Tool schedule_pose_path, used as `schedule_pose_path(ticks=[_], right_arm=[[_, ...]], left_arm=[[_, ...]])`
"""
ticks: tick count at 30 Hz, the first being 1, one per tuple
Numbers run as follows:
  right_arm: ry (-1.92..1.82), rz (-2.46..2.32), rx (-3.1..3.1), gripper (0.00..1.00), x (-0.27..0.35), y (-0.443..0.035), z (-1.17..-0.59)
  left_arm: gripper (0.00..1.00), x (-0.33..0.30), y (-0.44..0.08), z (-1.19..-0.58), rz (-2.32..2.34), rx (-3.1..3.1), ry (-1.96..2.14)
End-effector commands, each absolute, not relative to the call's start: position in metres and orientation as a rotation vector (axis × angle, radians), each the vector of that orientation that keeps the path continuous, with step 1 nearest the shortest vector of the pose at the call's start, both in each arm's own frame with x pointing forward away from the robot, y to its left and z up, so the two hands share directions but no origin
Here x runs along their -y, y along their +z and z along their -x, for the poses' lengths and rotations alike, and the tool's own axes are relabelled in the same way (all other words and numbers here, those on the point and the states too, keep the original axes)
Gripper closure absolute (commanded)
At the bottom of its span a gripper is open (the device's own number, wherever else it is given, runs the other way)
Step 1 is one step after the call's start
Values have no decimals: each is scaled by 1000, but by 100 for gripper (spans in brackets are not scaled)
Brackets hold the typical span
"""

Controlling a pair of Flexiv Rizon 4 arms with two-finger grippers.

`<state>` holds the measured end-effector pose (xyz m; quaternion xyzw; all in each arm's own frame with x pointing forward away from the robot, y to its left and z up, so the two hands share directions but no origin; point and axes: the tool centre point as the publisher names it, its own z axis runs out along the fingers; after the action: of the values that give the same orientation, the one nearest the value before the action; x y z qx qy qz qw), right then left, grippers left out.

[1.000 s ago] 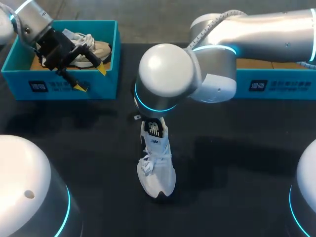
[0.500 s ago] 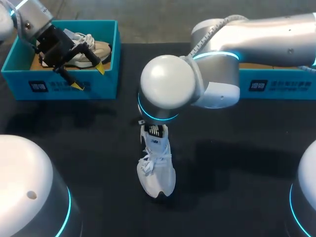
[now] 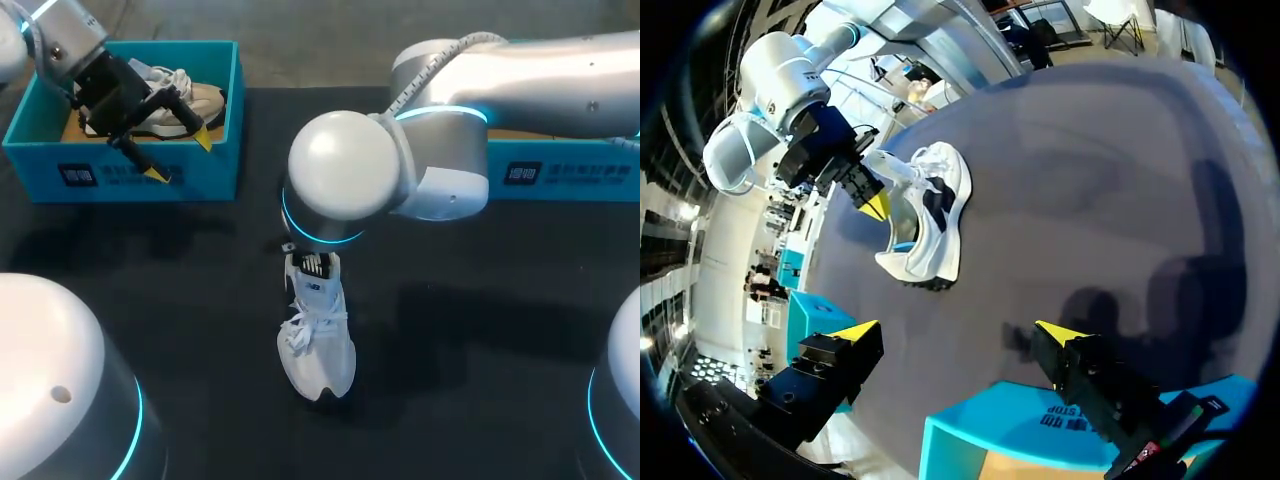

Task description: Take the shoe out of the shoebox, open the shoe tongue, remove and reinsert the insole, then place the shoe into the shoebox

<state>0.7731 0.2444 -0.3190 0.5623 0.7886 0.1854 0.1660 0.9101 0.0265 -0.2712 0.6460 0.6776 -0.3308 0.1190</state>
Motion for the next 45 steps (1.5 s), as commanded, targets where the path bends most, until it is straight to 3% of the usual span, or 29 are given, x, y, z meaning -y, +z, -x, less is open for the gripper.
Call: schedule_pose_path(ticks=[1,45], right_arm=[[531,-1600,-2247,100,-244,-319,-773],[560,-1687,-2159,100,-246,-368,-821]], left_arm=[[0,-27,-271,-910,-1891,-1984,-963],[0,-27,-271,-910,-1891,-1984,-963]])
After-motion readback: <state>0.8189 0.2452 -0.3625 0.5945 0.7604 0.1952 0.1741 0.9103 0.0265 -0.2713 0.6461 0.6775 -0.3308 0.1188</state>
